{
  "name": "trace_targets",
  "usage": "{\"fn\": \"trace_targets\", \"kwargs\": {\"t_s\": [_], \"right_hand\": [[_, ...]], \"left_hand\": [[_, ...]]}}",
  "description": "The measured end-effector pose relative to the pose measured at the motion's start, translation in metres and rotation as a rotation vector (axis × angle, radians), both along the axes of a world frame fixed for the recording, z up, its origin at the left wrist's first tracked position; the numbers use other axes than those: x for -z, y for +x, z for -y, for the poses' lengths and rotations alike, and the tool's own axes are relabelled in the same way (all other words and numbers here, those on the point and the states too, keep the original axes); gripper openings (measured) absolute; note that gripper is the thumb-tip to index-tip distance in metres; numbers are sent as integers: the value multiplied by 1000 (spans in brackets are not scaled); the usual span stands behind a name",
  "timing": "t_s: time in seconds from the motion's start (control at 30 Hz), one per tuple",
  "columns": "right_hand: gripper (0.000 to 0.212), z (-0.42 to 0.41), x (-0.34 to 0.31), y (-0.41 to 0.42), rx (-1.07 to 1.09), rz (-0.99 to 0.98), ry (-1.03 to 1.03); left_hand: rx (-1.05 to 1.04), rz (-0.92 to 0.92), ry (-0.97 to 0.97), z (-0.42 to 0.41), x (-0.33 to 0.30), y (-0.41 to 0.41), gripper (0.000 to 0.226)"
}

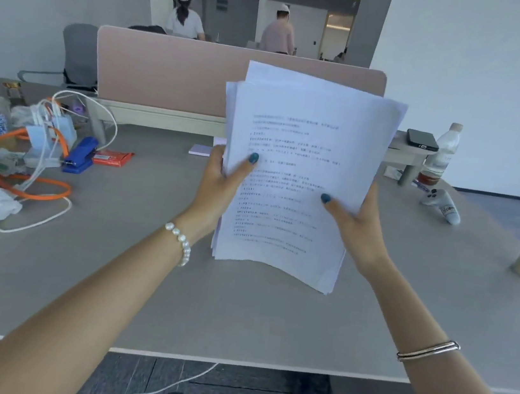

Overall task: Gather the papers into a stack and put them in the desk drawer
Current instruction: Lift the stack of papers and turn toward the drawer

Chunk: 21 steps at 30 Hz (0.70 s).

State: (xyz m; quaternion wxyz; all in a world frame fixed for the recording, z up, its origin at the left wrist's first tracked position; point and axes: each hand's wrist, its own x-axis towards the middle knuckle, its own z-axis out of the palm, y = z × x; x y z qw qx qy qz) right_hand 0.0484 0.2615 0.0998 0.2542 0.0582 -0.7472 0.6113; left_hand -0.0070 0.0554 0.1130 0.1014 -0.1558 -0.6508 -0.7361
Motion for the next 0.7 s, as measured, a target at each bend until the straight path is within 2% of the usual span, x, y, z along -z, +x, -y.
{"fn": "trace_targets", "kwargs": {"t_s": [0.13,0.27,0.43,0.57,0.7], "right_hand": [[42,-5,11,3,-5,57,-10],[32,-6,2,6,23,-19,6],[35,-6,17,12,20,34,10],[27,-8,23,16,13,75,8],[26,-16,17,24,35,52,-7]], "left_hand": [[-16,5,8,-7,11,8,18],[-44,-43,70,-13,3,7,13],[-23,-24,31,-14,20,9,20],[-5,-19,-11,-16,15,14,36],[-9,-25,6,-22,8,23,37]]}}
